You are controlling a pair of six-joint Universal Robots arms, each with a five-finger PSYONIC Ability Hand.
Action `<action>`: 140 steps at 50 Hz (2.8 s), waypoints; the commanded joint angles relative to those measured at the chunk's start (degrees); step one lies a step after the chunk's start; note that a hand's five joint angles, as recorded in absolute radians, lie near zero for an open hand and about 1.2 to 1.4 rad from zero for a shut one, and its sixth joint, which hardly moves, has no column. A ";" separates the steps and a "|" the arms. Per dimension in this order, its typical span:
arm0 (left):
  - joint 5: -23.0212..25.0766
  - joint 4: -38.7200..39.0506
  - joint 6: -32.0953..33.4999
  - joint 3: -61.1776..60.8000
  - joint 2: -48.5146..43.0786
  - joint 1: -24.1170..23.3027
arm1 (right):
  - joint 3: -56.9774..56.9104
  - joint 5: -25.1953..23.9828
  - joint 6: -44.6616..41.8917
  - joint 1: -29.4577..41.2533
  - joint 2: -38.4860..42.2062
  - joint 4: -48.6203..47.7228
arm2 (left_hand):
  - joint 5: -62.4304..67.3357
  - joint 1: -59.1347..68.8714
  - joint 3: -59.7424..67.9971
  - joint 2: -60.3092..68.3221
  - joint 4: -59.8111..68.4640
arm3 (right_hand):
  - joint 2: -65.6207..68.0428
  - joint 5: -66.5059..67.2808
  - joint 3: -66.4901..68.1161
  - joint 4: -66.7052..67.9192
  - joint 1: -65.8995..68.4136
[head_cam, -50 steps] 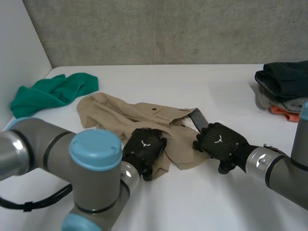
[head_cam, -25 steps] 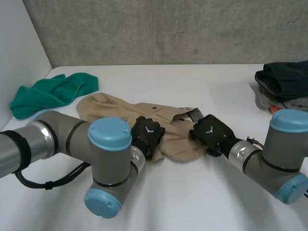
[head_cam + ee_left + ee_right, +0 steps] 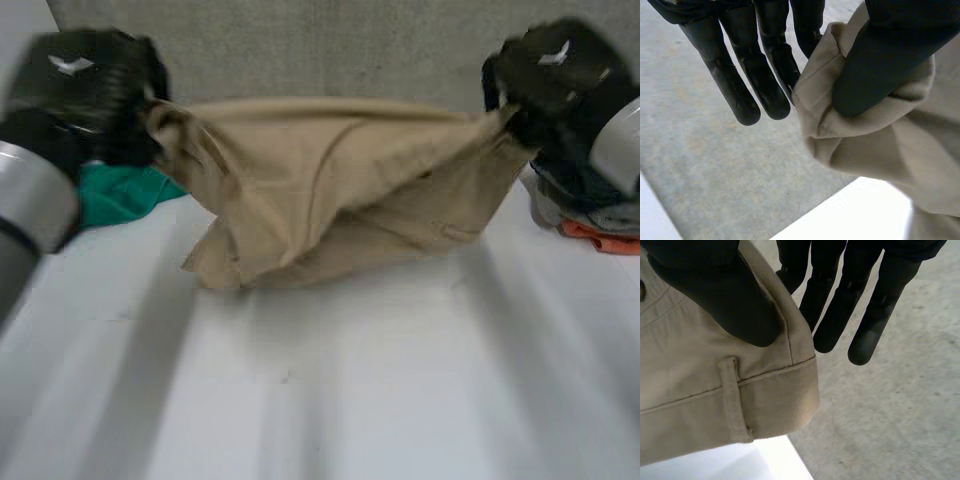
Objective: Fold the laundry.
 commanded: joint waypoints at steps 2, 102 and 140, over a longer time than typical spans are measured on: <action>6.61 -5.13 -9.58 -4.29 2.29 11.01 | -7.14 1.07 -2.72 3.45 2.88 11.97 | 13.80 15.65 11.98 11.72 11.35 | 13.29 11.89 11.89 11.38 15.59; 15.67 11.39 15.02 -13.00 -34.10 12.34 | 23.80 14.87 -4.49 17.78 19.32 -22.13 | -23.53 -21.68 -25.35 -25.61 -25.98 | 13.29 11.89 11.89 11.38 15.59; 8.02 -21.93 25.92 -25.22 0.10 3.03 | 23.98 9.33 -29.37 11.54 7.10 15.49 | 13.80 15.65 11.98 11.72 11.35 | 13.29 11.89 11.89 11.38 15.59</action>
